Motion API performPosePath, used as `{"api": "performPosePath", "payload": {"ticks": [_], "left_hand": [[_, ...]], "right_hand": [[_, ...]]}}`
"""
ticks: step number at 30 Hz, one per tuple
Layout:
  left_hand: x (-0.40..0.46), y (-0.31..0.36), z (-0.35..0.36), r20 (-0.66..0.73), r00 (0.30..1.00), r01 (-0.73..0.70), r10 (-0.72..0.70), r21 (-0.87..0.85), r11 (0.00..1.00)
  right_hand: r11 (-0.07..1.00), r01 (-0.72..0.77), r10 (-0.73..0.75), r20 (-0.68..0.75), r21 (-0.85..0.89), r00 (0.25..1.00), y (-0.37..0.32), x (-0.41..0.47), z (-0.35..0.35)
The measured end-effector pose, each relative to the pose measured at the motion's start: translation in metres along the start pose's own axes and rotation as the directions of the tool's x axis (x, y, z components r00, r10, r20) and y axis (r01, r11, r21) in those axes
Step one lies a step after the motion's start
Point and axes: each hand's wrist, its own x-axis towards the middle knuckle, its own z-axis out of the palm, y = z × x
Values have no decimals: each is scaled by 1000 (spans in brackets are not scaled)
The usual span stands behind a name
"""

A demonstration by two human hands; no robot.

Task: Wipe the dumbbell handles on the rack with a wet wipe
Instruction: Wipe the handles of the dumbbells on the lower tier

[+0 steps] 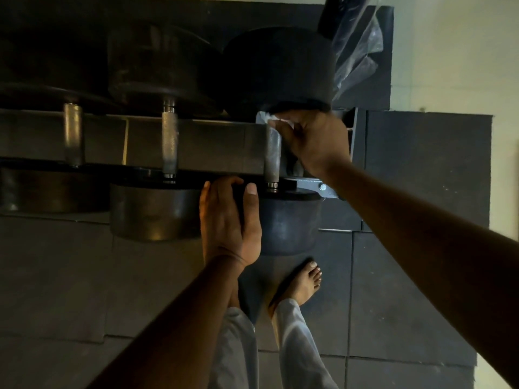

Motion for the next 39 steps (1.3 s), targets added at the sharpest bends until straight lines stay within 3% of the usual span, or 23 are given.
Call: {"api": "performPosePath", "payload": {"ticks": [3, 8, 12, 15, 19, 23, 26, 29, 31, 39], "left_hand": [[0, 1, 0, 1, 1000, -2, 2, 3, 1000], [-2, 4, -1, -14, 1000, 22, -22, 0, 1000], [0, 4, -1, -3, 999, 36, -36, 1, 999], [0, 2, 0, -8, 1000, 24, -24, 9, 1000], [-1, 1, 0, -14, 1000, 14, -14, 13, 1000], [-1, 1, 0, -16, 1000, 10, -10, 21, 1000], [0, -1, 2, -8, 999, 38, -37, 29, 999], [-1, -1, 2, -3, 998, 56, -56, 29, 998], [-1, -1, 3, -10, 998, 57, -57, 31, 998], [-1, -2, 5, -27, 999, 37, -37, 34, 999]], "right_hand": [[997, -10, 12, 18, -74, 1000, -8, -1, 2], [923, 105, -54, 148, -369, 988, -34, 13, 9], [869, 105, 15, 237, -483, 971, -53, 24, 20], [923, 24, 52, 186, -385, 981, -50, 22, 19], [990, -128, 126, -30, -61, 992, -30, -8, 16], [931, -281, 317, -135, 232, 939, -25, -18, 15], [775, -464, 542, -73, 428, 837, -23, -13, 20], [382, -614, 711, 205, 691, 672, -24, -8, 24], [217, -651, 727, 325, 728, 605, -24, -1, 24], [-14, -751, 573, 621, 660, 535, -9, 9, 28]]}}
